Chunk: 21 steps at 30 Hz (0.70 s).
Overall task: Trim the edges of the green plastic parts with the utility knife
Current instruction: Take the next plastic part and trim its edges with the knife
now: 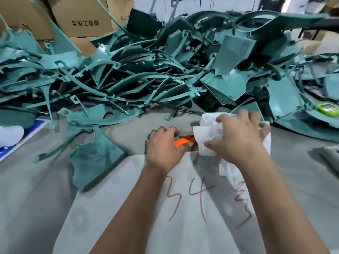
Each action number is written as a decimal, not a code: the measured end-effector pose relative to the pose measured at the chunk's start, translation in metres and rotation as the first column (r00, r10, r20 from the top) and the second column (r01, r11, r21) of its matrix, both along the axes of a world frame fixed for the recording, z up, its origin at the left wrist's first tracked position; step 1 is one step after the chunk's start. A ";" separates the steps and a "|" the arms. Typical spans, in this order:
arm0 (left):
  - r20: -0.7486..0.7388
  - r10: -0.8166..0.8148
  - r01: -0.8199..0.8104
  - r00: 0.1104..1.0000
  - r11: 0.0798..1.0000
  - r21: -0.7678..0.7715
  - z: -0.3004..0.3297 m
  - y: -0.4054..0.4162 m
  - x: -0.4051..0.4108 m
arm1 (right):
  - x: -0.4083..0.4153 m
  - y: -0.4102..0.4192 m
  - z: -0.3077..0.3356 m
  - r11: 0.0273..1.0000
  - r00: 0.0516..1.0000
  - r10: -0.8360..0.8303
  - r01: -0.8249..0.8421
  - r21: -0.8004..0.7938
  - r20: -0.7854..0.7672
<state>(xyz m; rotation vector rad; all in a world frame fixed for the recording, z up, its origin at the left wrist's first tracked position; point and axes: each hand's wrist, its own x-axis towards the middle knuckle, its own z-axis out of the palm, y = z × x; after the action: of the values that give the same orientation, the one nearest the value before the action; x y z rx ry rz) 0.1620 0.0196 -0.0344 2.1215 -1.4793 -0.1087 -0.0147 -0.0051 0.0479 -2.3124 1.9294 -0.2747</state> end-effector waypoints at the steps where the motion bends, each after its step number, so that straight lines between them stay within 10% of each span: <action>1: -0.002 -0.016 0.016 1.000 1.000 -0.004 0.001 0.002 0.001 | 0.009 0.003 0.001 0.989 0.995 0.020 -0.006 -0.149 0.093; 5: -0.093 0.053 -0.064 0.994 0.991 -0.116 0.014 0.012 0.015 | 0.062 0.022 -0.004 0.865 0.844 0.350 -0.125 -0.485 0.407; 9: -0.131 0.414 -0.433 0.901 0.878 -0.202 0.028 0.042 0.048 | 0.118 0.028 -0.027 0.914 0.787 0.399 -0.384 -0.133 0.470; 13: -0.248 0.752 -0.778 0.611 0.628 -0.013 0.033 0.092 0.088 | 0.173 0.049 -0.052 0.843 0.773 0.424 -0.528 0.106 0.472; 21: -0.512 0.685 -0.746 0.518 0.655 0.121 0.033 0.119 0.124 | 0.212 0.067 -0.048 0.795 0.624 0.093 -0.516 0.319 0.776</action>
<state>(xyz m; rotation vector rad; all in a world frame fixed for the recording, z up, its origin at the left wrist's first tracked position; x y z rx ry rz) 0.2860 0.1386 -0.0009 2.1928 -0.2052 -0.2541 0.1971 0.0615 -0.0003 -1.7193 0.9912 -0.4787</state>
